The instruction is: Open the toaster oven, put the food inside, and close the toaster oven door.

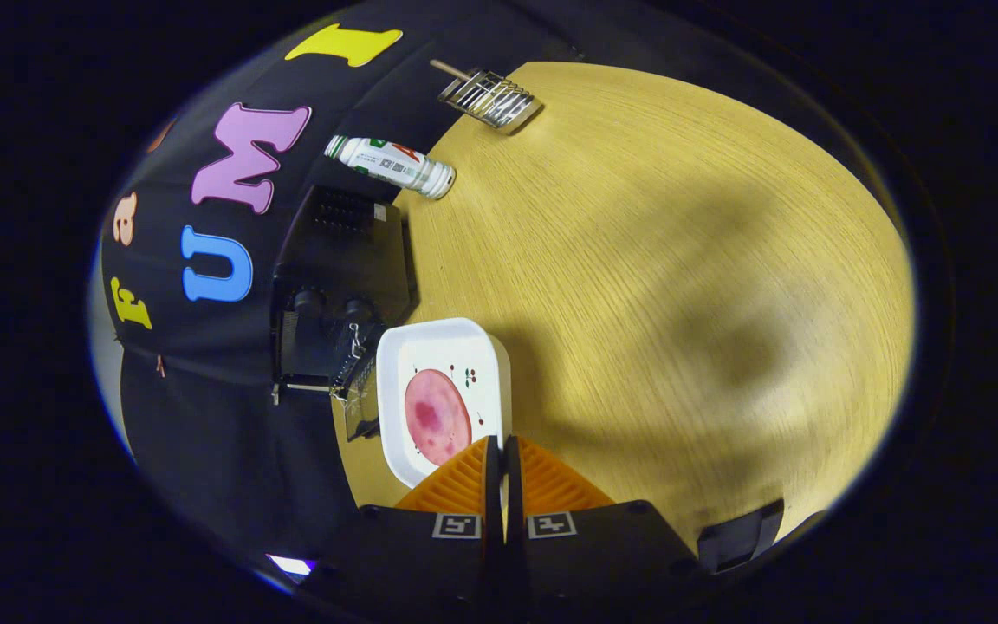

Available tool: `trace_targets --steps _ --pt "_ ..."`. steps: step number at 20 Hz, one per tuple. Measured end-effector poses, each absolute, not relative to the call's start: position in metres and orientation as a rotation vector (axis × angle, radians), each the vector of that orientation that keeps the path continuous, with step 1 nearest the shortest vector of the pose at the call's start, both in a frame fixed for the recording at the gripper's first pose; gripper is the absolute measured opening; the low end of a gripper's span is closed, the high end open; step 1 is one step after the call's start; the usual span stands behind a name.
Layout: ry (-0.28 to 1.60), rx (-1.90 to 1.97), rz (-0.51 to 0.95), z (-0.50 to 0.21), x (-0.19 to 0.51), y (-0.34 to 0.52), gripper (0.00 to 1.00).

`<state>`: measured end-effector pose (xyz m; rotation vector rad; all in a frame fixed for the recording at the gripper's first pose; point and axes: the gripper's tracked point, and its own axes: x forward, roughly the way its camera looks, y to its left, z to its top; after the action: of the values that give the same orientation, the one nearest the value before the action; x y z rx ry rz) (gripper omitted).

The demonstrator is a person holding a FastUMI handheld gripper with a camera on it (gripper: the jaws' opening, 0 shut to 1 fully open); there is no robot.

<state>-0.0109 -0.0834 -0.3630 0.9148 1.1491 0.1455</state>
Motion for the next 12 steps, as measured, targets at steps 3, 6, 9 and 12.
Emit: trace_targets --steps 3,6,9,12 --pt "1.134 0.949 0.081 -0.349 -0.014 -0.066 0.05" --pt "1.143 0.976 0.03 -0.343 -0.022 -0.042 0.05" --pt "1.128 1.013 -0.02 -0.338 -0.026 -0.008 0.05" --pt "1.099 1.077 -0.083 -0.333 -0.026 0.035 0.05"
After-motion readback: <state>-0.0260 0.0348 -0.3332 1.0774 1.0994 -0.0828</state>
